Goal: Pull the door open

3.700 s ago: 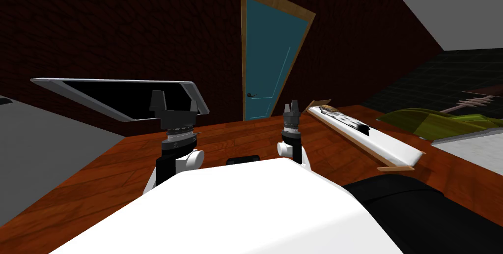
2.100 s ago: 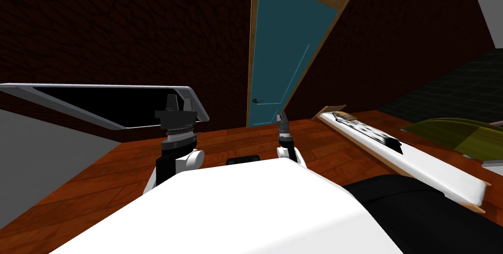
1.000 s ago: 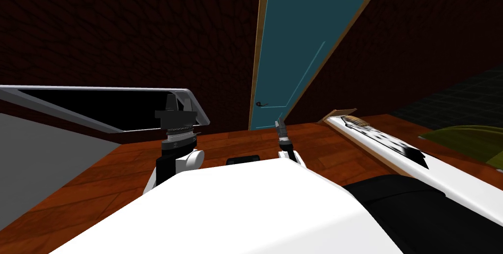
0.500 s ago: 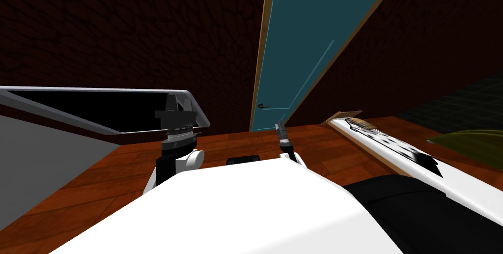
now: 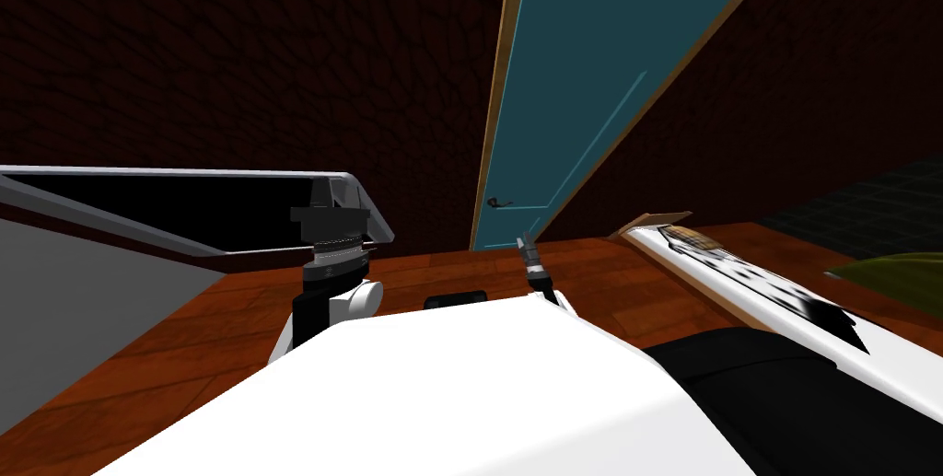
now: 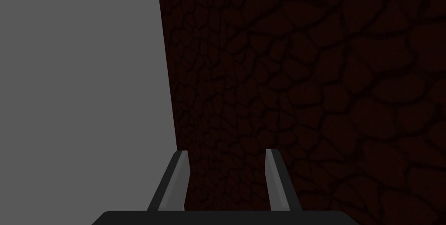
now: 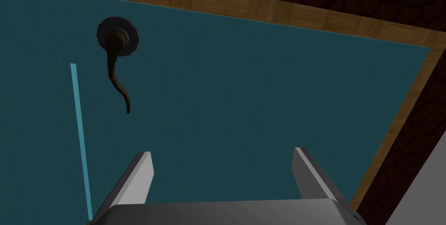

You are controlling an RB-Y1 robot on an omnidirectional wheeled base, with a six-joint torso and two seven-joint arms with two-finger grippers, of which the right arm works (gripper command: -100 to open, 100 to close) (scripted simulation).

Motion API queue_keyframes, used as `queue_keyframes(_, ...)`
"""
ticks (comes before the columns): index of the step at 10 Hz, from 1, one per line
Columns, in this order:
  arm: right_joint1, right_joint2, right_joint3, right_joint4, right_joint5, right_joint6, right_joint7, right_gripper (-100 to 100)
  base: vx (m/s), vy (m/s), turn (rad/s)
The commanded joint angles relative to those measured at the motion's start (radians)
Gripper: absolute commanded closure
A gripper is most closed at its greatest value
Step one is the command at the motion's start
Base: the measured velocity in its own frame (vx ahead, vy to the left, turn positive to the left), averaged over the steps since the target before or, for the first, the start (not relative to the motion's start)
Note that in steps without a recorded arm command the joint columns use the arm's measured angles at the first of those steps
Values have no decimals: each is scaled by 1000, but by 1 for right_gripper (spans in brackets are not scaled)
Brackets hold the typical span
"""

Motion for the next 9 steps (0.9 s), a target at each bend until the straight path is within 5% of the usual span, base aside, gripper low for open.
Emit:
queue_keyframes(1,-3,-10,1,33,-2,-9,-12,-100,98,12,20)
queue_keyframes(9,-10,-67,2,203,-15,-57,-77,-100,118,17,29)
